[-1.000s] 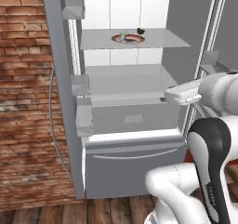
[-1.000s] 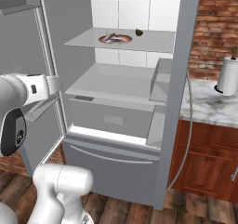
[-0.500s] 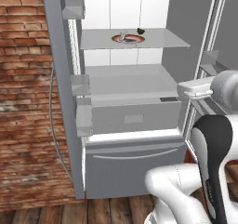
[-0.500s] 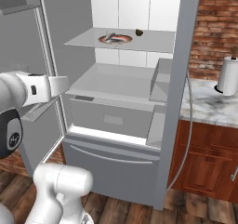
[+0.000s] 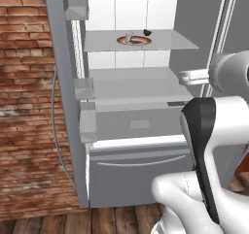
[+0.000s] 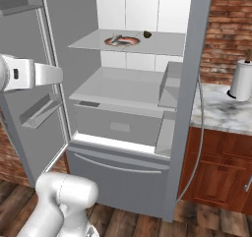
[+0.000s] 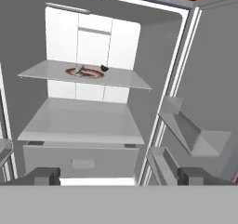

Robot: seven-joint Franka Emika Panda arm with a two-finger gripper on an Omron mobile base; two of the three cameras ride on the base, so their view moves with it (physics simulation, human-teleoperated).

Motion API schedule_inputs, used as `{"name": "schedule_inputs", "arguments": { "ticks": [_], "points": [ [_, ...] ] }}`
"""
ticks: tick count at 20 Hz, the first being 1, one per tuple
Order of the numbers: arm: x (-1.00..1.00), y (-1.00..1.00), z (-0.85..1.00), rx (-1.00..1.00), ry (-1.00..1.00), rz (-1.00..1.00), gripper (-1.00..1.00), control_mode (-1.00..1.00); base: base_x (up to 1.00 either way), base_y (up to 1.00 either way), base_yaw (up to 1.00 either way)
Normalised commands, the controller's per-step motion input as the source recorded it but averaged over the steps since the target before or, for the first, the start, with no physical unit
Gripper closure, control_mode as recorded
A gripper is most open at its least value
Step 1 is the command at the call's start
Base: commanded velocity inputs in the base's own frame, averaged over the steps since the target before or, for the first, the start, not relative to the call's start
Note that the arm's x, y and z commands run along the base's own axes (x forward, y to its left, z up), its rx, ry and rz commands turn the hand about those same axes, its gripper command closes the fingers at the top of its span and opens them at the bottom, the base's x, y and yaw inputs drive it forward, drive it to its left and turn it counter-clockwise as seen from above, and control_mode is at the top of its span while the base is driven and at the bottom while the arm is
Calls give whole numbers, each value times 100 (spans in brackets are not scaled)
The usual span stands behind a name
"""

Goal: Retrieve the fish from the fridge and place it on the saucepan with marinade on the stove.

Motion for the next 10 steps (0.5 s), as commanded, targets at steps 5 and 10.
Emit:
{"name": "schedule_inputs", "arguments": {
  "ticks": [5,10],
  "points": [
    [0,-4,-1,0,1,-2,-100,-100,0,0,0],
    [0,-2,-1,0,0,0,-100,100,4,-5,0]
  ]
}}
